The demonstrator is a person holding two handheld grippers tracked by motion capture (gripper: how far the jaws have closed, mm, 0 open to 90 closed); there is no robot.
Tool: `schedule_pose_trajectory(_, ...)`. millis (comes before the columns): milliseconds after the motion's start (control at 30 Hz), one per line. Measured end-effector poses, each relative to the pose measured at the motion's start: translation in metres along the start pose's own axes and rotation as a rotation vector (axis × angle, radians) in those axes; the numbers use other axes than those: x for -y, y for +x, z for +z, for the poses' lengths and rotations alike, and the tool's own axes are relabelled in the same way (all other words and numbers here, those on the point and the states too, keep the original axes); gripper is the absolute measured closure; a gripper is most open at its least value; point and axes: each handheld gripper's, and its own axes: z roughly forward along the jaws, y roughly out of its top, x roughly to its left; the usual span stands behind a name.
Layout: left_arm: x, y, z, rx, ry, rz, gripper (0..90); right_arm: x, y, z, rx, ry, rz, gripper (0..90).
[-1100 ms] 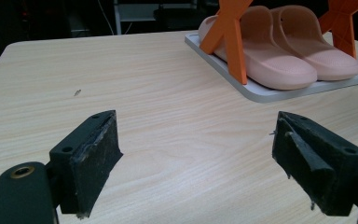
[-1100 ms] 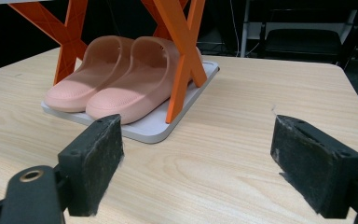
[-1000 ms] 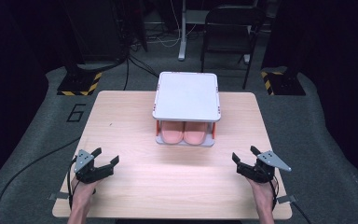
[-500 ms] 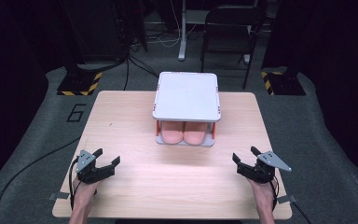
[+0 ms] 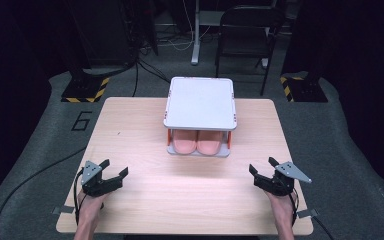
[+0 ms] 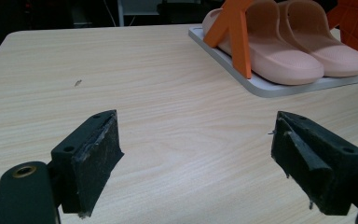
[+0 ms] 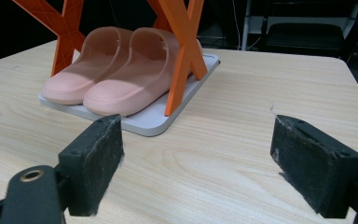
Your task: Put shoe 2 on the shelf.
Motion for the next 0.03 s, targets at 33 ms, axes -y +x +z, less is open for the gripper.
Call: schedule_pose_trajectory(33, 0.0001, 0.0001, 0.0001, -0.001, -0.002, -0.001, 15.4, 0.0002, -0.001, 0.0006, 0.003, 0.008, -0.008, 15.9)
